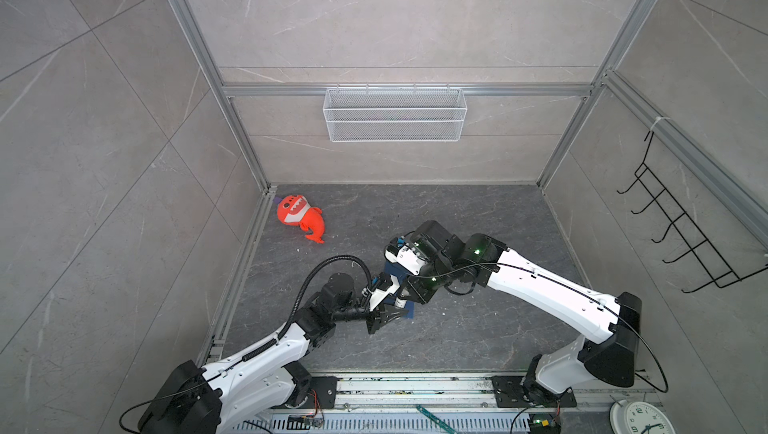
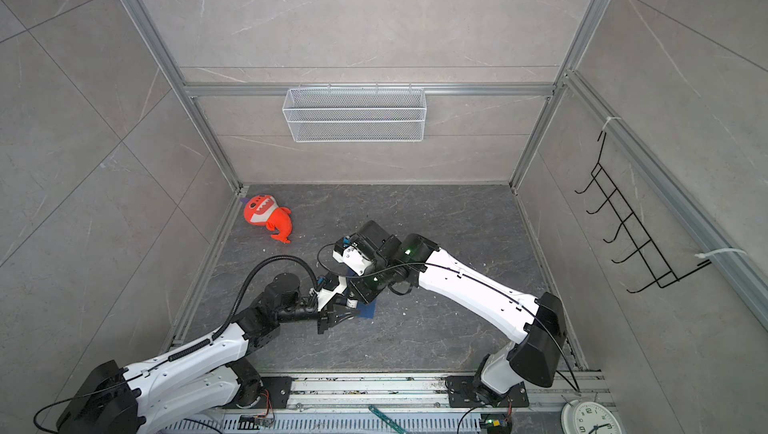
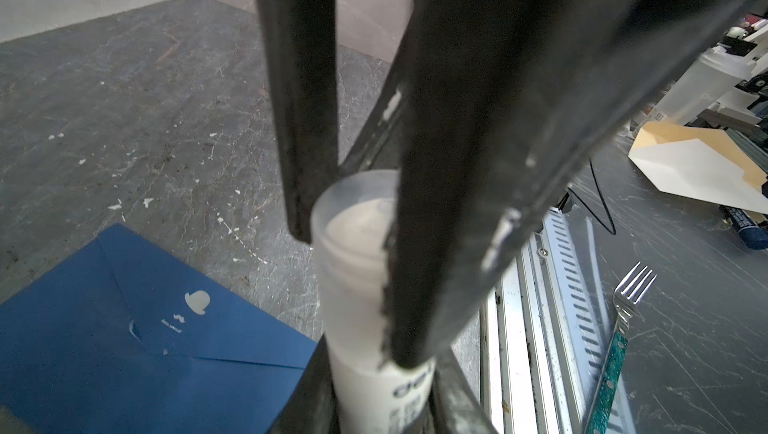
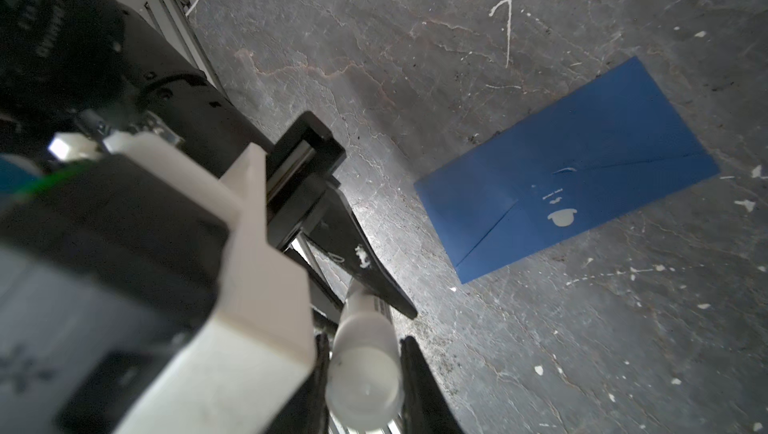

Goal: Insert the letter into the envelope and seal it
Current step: 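Press the cap onto the glue stick with the right gripper while the left holds it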

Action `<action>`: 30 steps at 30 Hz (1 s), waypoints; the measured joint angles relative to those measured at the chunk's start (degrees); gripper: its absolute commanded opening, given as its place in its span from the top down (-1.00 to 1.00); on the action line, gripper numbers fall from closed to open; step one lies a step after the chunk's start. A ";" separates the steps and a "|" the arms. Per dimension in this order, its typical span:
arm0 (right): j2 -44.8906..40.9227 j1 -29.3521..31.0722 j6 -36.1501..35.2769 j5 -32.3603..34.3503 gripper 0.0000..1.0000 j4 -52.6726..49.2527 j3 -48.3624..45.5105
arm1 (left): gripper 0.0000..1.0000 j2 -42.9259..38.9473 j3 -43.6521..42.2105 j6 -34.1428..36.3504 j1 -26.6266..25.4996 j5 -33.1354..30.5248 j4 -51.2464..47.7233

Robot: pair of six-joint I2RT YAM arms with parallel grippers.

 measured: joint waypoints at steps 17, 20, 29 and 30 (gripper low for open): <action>-0.90 0.28 4.17 -0.09 0.74 7.26 -6.45 | 1.00 0.00 -0.81 0.15 -0.02 -1.44 -3.37; -0.90 0.37 4.22 0.24 0.75 7.15 -6.16 | 1.00 -0.07 -0.81 0.17 -0.02 -1.44 -3.32; -1.14 1.38 4.15 2.38 0.74 6.78 -4.79 | 1.00 -1.62 -0.81 0.17 0.07 -1.68 -3.30; -1.14 1.44 4.13 2.58 0.74 6.78 -4.68 | 1.00 -1.73 -0.81 0.17 0.07 -1.70 -3.30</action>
